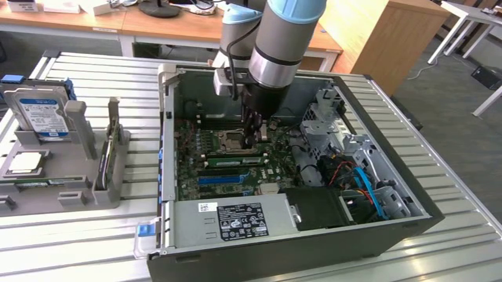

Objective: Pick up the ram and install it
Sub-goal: 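Press down the ram until it locks into place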

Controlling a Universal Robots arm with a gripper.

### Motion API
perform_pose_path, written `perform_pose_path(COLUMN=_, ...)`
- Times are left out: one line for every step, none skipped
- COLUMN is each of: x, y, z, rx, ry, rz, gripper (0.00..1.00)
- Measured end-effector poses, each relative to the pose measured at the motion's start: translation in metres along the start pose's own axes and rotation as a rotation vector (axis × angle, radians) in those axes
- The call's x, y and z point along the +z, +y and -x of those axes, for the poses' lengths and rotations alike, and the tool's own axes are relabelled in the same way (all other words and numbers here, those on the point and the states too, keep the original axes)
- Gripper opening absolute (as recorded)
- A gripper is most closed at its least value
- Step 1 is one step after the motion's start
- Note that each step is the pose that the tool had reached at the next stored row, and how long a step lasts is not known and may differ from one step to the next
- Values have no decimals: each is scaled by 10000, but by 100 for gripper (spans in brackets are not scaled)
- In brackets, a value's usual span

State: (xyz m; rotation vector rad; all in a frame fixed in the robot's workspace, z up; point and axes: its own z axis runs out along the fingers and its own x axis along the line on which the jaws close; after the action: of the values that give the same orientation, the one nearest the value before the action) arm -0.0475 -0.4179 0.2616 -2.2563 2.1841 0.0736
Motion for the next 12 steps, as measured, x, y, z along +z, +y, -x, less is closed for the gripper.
perform_pose_path(x=0, y=0, z=0, rx=0, ry=0, rz=0, gripper=11)
perform_pose_path(x=0, y=0, z=0, rx=2, ry=0, rz=0, gripper=11)
perform_pose_path(x=0, y=0, z=0, rx=15, ry=0, rz=0, gripper=11)
perform_pose_path(x=0, y=0, z=0, rx=46, ry=-2, rz=-1, gripper=11)
perform_pose_path(x=0, y=0, z=0, rx=97, ry=-4, rz=-3, gripper=11)
perform_pose_path(x=0, y=0, z=0, rx=176, ry=-6, rz=-6, gripper=11)
perform_pose_path(x=0, y=-1, z=0, rx=273, ry=-10, rz=-10, gripper=11)
perform_pose_path(x=0, y=-1, z=0, rx=409, ry=-13, rz=-14, gripper=11)
perform_pose_path(x=0, y=-1, z=0, rx=542, ry=-17, rz=-18, gripper=11)
perform_pose_path(x=0, y=0, z=0, rx=679, ry=-22, rz=-23, gripper=11)
perform_pose_path(x=0, y=0, z=0, rx=813, ry=-26, rz=-27, gripper=11)
perform_pose_path(x=0, y=0, z=0, rx=943, ry=-30, rz=-32, gripper=11)
